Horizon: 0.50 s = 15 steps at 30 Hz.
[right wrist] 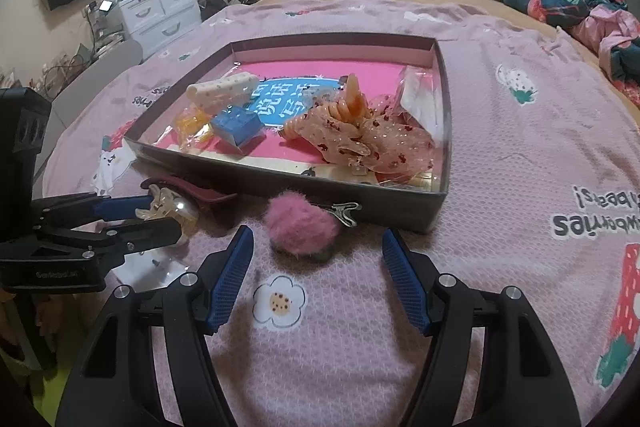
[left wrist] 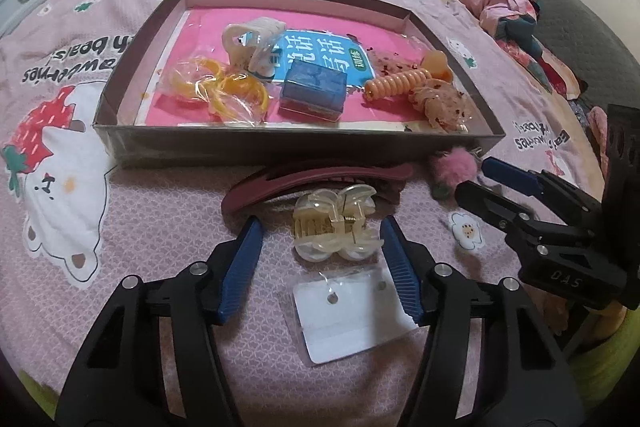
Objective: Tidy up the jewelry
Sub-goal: 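Grasp the pink pompom clip with the right gripper while the left grasps the clear claw clip, then carry the pompom clip and claw clip into the tray box and open both grippers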
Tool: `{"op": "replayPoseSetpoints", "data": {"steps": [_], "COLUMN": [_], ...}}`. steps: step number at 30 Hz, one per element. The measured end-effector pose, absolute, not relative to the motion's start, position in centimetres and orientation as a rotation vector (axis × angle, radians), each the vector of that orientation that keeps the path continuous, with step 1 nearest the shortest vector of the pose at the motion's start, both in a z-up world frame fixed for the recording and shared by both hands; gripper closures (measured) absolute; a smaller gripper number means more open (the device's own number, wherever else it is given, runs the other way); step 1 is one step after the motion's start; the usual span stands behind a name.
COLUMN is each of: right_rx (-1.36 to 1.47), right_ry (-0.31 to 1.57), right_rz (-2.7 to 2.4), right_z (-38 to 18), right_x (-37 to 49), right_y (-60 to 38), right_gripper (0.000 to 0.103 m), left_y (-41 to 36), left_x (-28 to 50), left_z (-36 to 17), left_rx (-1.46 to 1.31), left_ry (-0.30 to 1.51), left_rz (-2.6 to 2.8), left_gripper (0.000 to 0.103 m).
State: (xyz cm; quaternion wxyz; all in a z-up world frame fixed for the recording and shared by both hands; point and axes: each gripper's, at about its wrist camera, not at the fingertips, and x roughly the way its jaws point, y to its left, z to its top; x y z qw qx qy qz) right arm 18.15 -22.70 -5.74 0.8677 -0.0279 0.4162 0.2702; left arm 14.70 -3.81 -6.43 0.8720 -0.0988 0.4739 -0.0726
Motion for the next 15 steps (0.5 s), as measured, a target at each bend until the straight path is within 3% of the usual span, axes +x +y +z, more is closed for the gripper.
{"op": "replayPoseSetpoints", "data": {"steps": [5,9,13,15], "right_rx": [-0.054,-0.043,-0.035,-0.047], "right_ry": [0.891,0.905,0.911,0.901], "right_rz": [0.589,0.589,0.609,0.609], "right_z": [-6.3,-6.8,-6.9,-6.8], "right_x": [18.8,19.3,19.5,19.3], "right_y": [-22.1,-21.9,-21.7,-21.6], "right_gripper": [0.048,0.057,0.071,0.072], "left_y": [-3.9,-4.1,-4.3,-4.2], "left_x": [15.0,15.0,15.0,14.9], "left_z": [-6.5,-6.5,-6.5,-6.5], "left_rx": [-0.206,-0.205,-0.201,-0.206], "left_ry": [0.993,0.992,0.991,0.989], "left_rz": [-0.155,-0.174,-0.180,-0.183], "left_gripper": [0.053,0.065,0.066,0.066]}}
